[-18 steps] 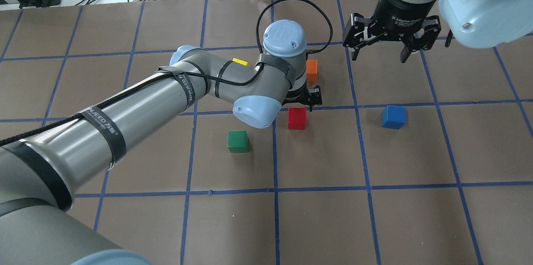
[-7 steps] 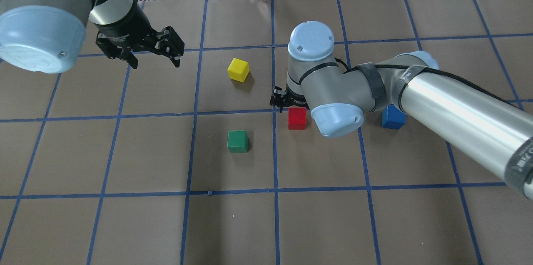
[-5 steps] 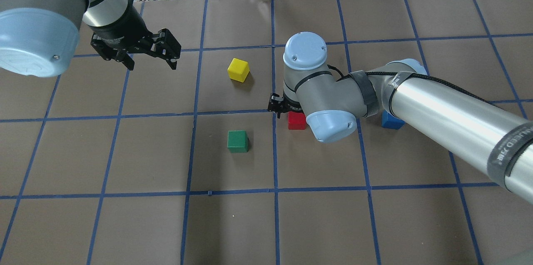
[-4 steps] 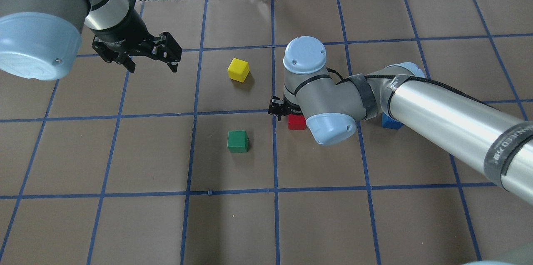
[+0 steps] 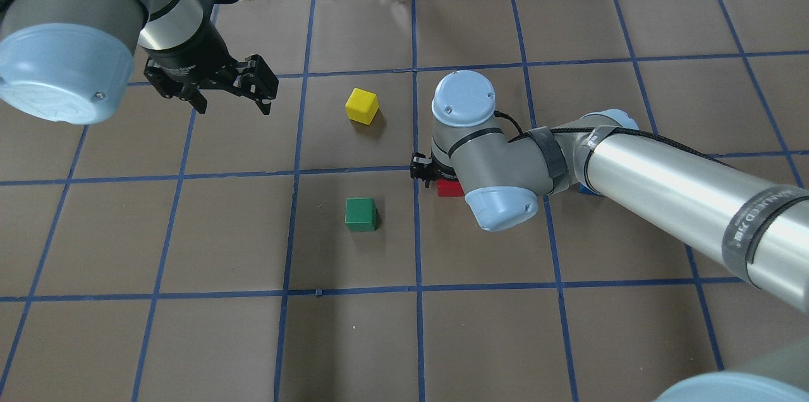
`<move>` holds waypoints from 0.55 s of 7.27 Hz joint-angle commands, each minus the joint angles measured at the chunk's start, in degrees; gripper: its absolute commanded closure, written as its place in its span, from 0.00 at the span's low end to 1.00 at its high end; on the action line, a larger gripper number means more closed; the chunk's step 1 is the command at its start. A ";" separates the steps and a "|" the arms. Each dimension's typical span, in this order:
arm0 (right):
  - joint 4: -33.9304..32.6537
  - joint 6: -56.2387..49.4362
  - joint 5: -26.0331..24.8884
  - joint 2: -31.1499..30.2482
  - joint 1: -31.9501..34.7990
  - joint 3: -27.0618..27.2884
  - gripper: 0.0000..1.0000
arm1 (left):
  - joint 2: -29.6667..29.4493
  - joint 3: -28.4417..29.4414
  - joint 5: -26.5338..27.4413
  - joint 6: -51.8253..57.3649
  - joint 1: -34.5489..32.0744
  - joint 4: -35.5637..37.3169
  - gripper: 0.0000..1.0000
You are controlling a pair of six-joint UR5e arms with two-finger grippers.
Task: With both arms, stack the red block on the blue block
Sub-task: 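Lower the right gripper and grasp the red cube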
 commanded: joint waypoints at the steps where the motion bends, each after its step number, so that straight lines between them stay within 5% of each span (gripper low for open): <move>1: -0.69 -1.67 -0.47 -0.50 -0.41 -0.78 0.89 | -0.41 0.28 0.01 0.03 0.00 0.11 0.00; 4: 4.12 -7.90 -1.08 -5.06 -4.00 -1.40 0.89 | -0.68 0.63 -0.08 0.03 0.08 0.11 0.00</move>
